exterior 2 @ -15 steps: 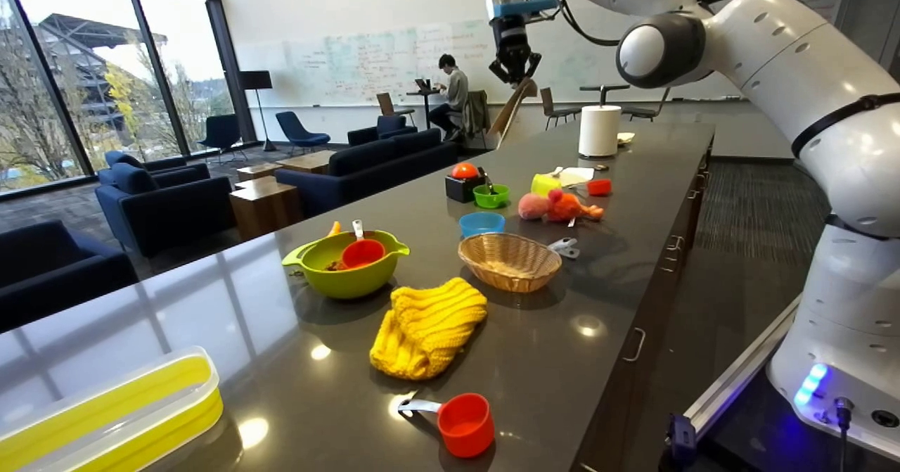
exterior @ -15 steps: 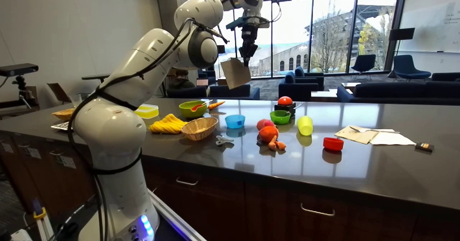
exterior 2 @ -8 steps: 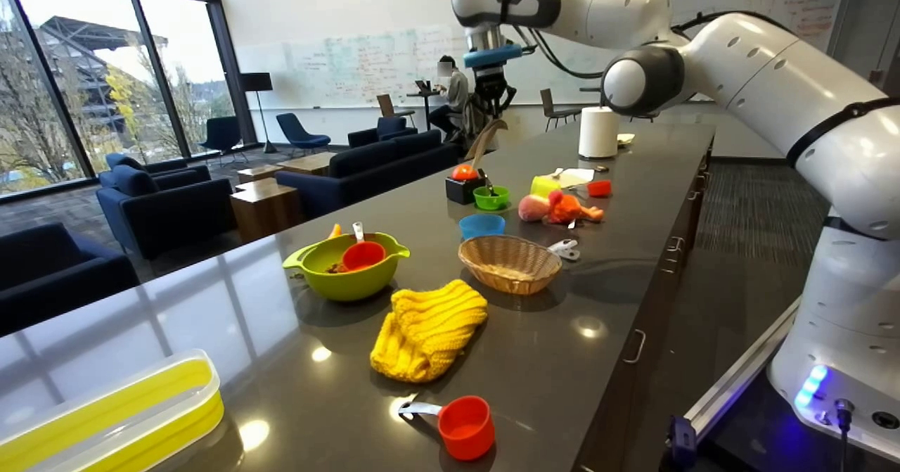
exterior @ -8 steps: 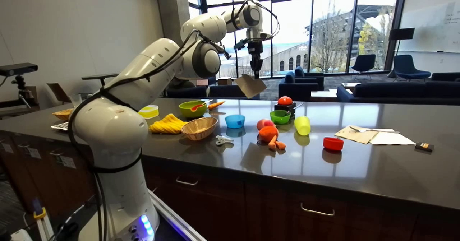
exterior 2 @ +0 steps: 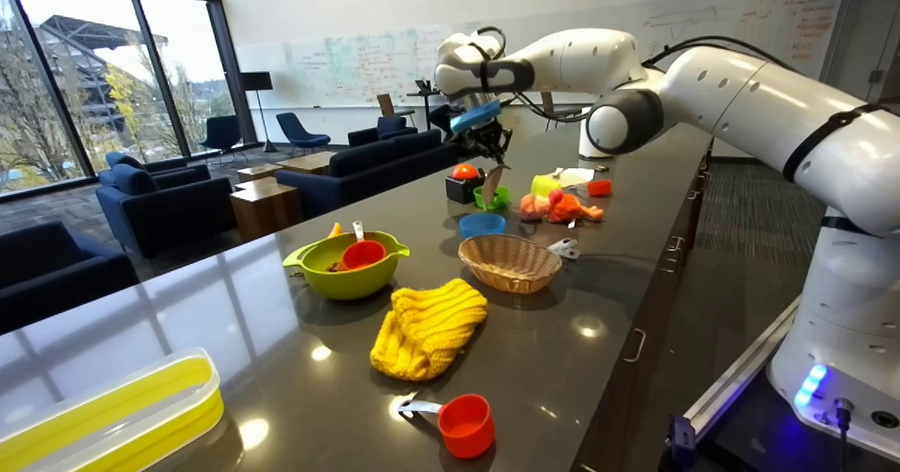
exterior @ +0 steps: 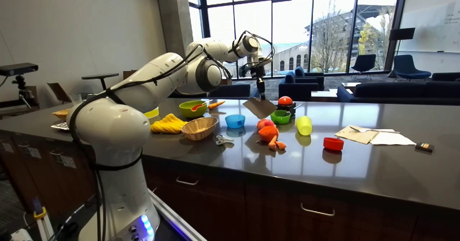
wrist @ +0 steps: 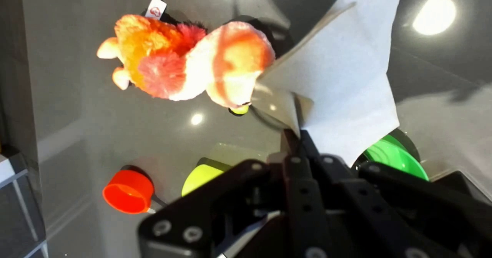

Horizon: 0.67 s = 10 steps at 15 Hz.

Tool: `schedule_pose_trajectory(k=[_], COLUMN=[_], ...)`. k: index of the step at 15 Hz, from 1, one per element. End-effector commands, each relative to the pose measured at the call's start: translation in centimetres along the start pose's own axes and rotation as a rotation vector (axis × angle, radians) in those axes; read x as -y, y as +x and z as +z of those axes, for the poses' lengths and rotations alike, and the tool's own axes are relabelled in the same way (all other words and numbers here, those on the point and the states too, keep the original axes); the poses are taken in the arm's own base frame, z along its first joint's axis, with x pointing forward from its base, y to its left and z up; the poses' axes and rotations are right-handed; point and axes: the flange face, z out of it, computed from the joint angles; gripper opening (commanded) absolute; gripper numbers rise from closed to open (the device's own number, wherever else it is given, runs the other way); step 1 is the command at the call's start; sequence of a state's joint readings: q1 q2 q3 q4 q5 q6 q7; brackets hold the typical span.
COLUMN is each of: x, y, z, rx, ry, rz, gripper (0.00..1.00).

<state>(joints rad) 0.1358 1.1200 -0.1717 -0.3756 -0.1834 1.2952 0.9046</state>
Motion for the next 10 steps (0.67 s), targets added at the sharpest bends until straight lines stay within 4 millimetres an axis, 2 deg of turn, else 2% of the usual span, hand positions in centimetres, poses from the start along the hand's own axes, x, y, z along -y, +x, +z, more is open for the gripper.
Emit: schedule_pose_trajectory(k=[1,3,6,10], x=[0.6,0.8,-2.2,-6.5], y=[-0.2,-0.3,0.3,2.6], z=[2.3,3.5,2.1,1.7], rx=[-0.017,0.003,0.163,0.35], ry=[-0.069,-0.092,-0.079,-0.047], rz=[0.053,0.069,0.076,0.117], gripper=[0.0,0.0,0.0,0.0])
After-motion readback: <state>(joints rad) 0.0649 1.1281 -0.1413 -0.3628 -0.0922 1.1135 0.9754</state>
